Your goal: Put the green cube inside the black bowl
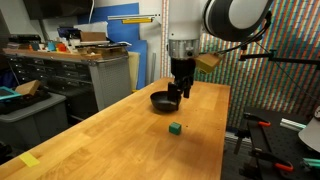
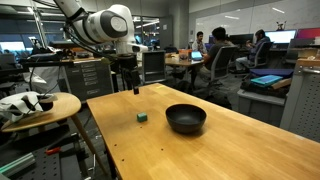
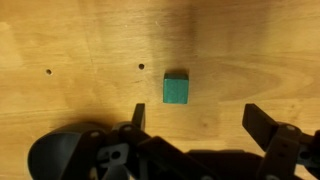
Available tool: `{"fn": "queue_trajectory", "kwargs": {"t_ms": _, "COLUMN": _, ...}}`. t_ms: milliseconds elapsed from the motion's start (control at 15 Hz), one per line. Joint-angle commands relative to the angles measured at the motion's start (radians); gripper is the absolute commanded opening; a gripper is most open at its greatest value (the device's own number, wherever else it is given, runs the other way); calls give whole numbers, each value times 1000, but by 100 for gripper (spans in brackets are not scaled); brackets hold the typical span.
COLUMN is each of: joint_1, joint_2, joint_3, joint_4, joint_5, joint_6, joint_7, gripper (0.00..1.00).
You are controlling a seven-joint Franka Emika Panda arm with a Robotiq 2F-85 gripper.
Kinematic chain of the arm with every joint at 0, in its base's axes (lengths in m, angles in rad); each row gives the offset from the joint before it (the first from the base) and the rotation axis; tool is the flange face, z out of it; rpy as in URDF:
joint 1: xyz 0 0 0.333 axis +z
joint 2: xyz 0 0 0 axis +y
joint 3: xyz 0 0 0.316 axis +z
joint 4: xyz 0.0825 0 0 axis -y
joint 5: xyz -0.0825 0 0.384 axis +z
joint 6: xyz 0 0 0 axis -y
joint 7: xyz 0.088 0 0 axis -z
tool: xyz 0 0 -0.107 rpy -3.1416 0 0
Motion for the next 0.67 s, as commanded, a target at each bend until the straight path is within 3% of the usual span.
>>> {"fn": "queue_trajectory", "kwargs": {"t_ms": 0, "joint_1": 46, "joint_2": 109, "joint_3": -57, "joint_4": 59, "joint_5": -6, "joint_6": 45, "joint_7": -55, "gripper": 100}}
{"fn": "queue_trajectory", "kwargs": {"t_ms": 600, "joint_1": 110, "joint_2": 274, "joint_3": -162, "joint_4": 102, "joint_5": -2, "joint_6": 154, "joint_7": -119, "gripper": 100}}
